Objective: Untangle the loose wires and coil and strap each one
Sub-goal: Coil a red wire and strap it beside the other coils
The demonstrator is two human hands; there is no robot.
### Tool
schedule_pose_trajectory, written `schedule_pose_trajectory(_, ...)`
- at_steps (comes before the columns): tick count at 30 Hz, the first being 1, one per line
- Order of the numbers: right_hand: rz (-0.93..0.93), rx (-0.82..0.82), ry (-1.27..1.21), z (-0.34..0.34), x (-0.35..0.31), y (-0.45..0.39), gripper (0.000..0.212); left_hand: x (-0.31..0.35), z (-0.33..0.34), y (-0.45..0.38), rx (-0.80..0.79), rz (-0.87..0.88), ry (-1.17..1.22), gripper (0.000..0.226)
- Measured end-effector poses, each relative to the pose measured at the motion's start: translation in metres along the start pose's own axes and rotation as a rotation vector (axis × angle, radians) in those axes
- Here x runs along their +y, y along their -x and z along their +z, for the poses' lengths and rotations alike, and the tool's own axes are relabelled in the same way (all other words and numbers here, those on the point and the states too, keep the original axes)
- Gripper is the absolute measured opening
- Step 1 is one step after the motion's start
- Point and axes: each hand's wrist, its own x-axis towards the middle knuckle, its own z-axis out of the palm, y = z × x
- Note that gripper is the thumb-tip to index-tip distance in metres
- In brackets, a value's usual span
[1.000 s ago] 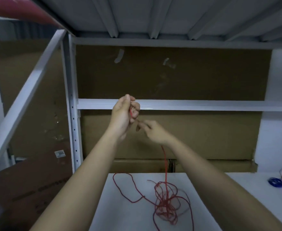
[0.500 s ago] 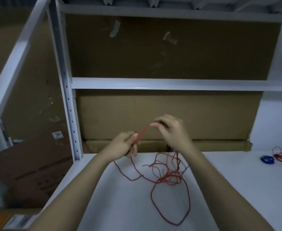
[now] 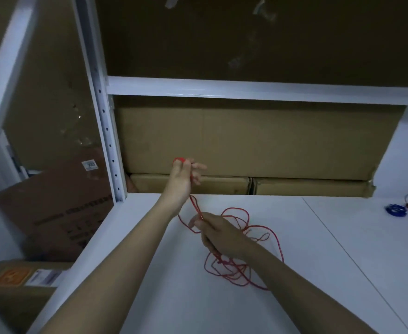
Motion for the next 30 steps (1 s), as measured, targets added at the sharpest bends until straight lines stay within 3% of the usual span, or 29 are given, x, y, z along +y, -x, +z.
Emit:
schedule_pose_trajectory(4, -0.103, 0.078, 0.306, -0.023, 0.003, 0.011, 0.019, -0.038, -0.019, 0.014, -0.334, 0.136, -0.774, 0.018)
schedule_pose_trajectory(7, -0.183, 0.234, 0.606, -0.047, 0.006, 0.006, 0.018, -0.047, -0.026, 0.026, -0.471, 0.104, -1.003, 0.028)
schedule_pose_trajectory(9, -0.251, 0.303, 0.734, -0.057, 0.010, 0.000, 0.018, -0.040, -0.023, 0.029, -0.513, 0.069, -0.948, 0.041)
schedule_pose_trajectory(11, -0.269, 0.332, 0.672, -0.062, 0.015, -0.004, 0.015, -0.022, -0.020, 0.029, -0.536, 0.059, -0.757, 0.045)
schedule_pose_trajectory(14, -0.153, 0.384, 0.240, -0.070, 0.013, -0.009, 0.017, 0.008, -0.020, 0.021, -0.443, 0.029, -0.347, 0.037)
schedule_pose_trajectory(17, -0.215, 0.492, 0.028, -0.074, 0.007, -0.015, 0.014, 0.027, -0.010, 0.010, -0.290, 0.028, -0.010, 0.034)
schedule_pose_trajectory(18, -0.213, 0.515, -0.056, -0.076, 0.002, -0.016, 0.007, 0.033, -0.006, 0.004, -0.246, 0.030, 0.065, 0.033)
schedule_pose_trajectory(22, -0.204, 0.576, -0.346, -0.089, -0.007, -0.014, 0.018, 0.061, -0.004, -0.019, -0.096, 0.069, 0.243, 0.030)
schedule_pose_trajectory(26, -0.136, 0.626, -0.323, -0.102, 0.007, -0.011, 0.029, 0.089, -0.005, -0.039, -0.015, 0.129, 0.313, 0.030)
schedule_pose_trajectory(30, 0.087, 0.543, 0.107, -0.111, 0.032, -0.007, 0.032, 0.112, -0.001, -0.048, 0.018, 0.163, 0.351, 0.031)
